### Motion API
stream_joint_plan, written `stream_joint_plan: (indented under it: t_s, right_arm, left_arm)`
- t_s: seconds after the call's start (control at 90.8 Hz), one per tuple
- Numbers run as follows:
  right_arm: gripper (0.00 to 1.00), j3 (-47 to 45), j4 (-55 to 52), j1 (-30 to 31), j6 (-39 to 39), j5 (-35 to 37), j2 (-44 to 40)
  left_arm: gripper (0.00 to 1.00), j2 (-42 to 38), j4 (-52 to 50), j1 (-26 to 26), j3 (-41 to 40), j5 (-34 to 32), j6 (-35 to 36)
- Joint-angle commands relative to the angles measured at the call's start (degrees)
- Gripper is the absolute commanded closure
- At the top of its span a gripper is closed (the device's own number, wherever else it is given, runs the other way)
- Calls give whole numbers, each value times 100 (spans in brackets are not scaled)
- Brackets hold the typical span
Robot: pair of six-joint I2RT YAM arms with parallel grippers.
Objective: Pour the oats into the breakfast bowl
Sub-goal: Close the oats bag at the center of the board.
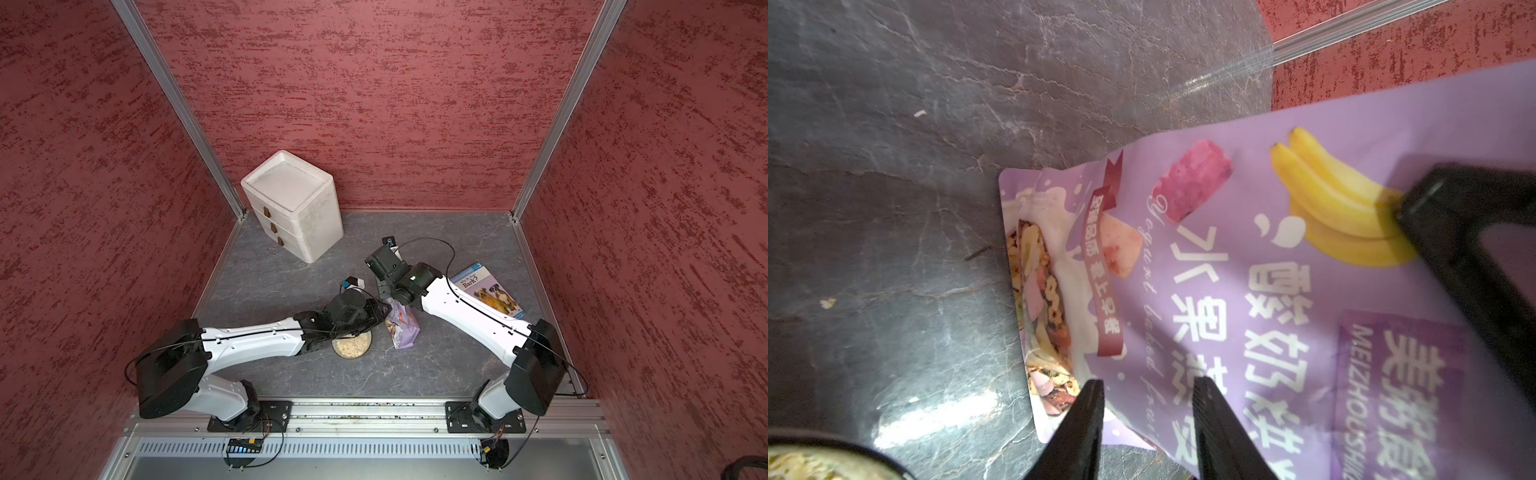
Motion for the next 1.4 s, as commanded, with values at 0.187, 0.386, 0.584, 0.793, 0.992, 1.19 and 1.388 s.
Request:
stream_joint_plan:
  t_s: [0.187, 0.386, 0.584, 0.793, 0.992, 1.19, 1.388]
  right_arm:
    - [50, 86, -496, -69, 139, -448, -542]
    - [50, -231, -726, -69, 366, -826, -819]
    - [53, -295, -939, -23, 375, -940, -808]
    - [100, -167, -1282, 122, 472, -348, -708]
    - [100, 45, -1438, 414, 435, 48, -805]
    - [61, 23, -1702, 415, 521, -306, -843]
    - [63, -323, -1684, 423, 700, -511, -1186]
  left_arm:
    - [61, 50, 108, -32, 93, 41, -29]
    - [61, 48, 116, -33, 92, 39, -20]
    - [61, 48, 116, -41, 115, 48, -11]
    - [61, 48, 94, -42, 117, 34, -15]
    - [61, 31, 77, -42, 124, 23, -11]
    - [61, 33, 64, -51, 143, 22, -5]
    - [61, 27, 46, -49, 163, 10, 15]
